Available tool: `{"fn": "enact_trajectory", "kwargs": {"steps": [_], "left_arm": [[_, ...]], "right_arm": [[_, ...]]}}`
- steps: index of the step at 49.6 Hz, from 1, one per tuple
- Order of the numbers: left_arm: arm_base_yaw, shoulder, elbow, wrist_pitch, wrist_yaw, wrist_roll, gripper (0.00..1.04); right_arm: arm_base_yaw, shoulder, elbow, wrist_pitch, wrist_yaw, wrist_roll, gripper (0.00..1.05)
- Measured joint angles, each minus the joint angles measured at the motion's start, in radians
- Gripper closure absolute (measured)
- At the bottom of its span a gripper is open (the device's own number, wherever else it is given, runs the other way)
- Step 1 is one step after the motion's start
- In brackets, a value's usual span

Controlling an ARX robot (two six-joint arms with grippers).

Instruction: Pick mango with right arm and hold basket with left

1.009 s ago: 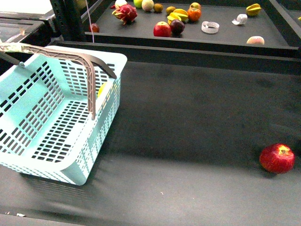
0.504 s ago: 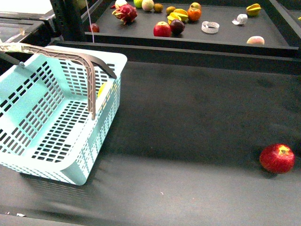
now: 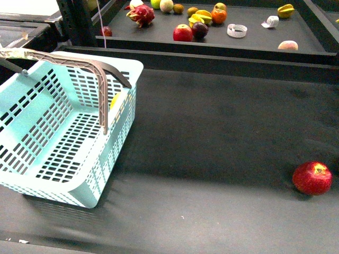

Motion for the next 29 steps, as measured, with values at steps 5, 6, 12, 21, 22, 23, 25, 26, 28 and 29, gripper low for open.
{"fn": "enact_trajectory", "kwargs": {"steps": [5,6,12,21,22,23,25,26,28,29], "left_arm": [[0.000,0.000,0.000,0.000,0.000,0.000,0.08],[0.000,0.000,0.000,0.000,0.000,0.000,0.08],[0.000,0.000,0.000,0.000,0.000,0.000,0.08],[0.000,0.000,0.000,0.000,0.000,0.000,0.08],[0.000,0.000,0.000,0.000,0.000,0.000,0.08],[0.000,0.000,0.000,0.000,0.000,0.000,0.08],[0.000,0.000,0.000,0.000,0.000,0.000,0.08],[0.000,0.000,0.000,0.000,0.000,0.000,0.08],[0.000,0.000,0.000,0.000,0.000,0.000,0.08],[0.000,0.000,0.000,0.000,0.000,0.000,0.08]], "right_arm": [[0.000,0.000,0.000,0.000,0.000,0.000,0.08],[0.000,0.000,0.000,0.000,0.000,0.000,0.08],[0.000,0.000,0.000,0.000,0.000,0.000,0.08],[0.000,0.000,0.000,0.000,0.000,0.000,0.08],[0.000,0.000,0.000,0.000,0.000,0.000,0.08],[0.000,0.000,0.000,0.000,0.000,0.000,0.08],[0.000,0.000,0.000,0.000,0.000,0.000,0.08],[0.000,0.000,0.000,0.000,0.000,0.000,0.08],[0.000,0.000,0.000,0.000,0.000,0.000,0.08],[0.000,0.000,0.000,0.000,0.000,0.000,0.08]]}}
